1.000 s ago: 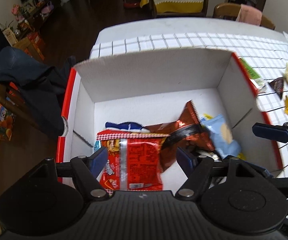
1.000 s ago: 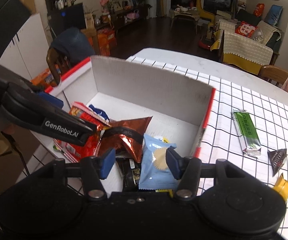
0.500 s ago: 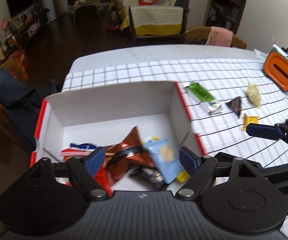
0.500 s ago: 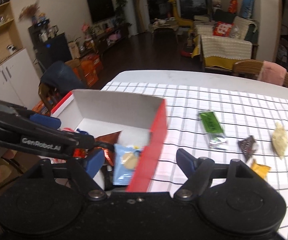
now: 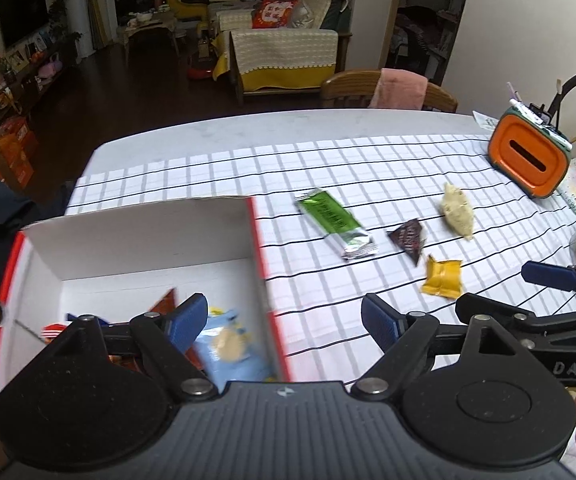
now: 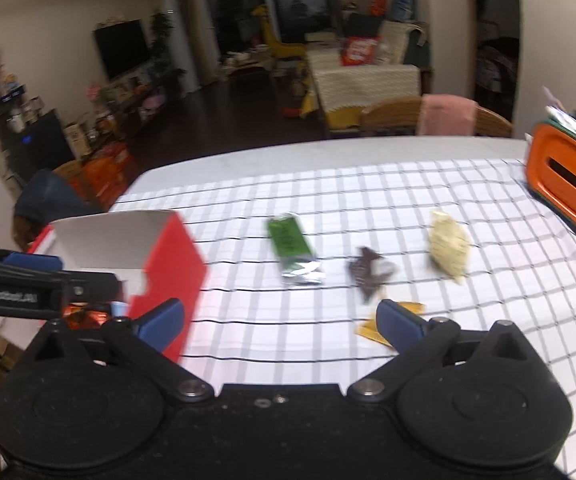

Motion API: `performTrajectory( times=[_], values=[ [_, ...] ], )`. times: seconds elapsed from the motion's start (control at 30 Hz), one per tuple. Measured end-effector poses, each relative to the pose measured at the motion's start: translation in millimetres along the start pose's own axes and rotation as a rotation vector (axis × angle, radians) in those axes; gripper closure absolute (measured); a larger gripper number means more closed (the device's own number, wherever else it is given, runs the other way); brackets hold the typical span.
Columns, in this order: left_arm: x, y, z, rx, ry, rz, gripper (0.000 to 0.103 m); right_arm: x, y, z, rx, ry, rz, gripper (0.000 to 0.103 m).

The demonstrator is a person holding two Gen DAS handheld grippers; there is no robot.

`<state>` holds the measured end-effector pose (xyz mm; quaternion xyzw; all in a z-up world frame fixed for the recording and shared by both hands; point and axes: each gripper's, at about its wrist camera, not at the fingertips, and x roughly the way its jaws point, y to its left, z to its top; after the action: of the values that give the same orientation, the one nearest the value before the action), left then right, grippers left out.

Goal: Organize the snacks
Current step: 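Move both tools back over the remaining snacks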

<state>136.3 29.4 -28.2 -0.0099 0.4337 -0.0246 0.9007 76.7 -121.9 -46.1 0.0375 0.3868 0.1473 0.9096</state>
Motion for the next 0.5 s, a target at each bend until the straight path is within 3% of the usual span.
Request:
performTrajectory(
  times=[0.5],
  values=[
    [57.0,-56.8,15.3,-0.032,0.058,0.092,0.018,62.0,-76.3,-10.1,0.102,0.142,-0.128,0.004]
  ],
)
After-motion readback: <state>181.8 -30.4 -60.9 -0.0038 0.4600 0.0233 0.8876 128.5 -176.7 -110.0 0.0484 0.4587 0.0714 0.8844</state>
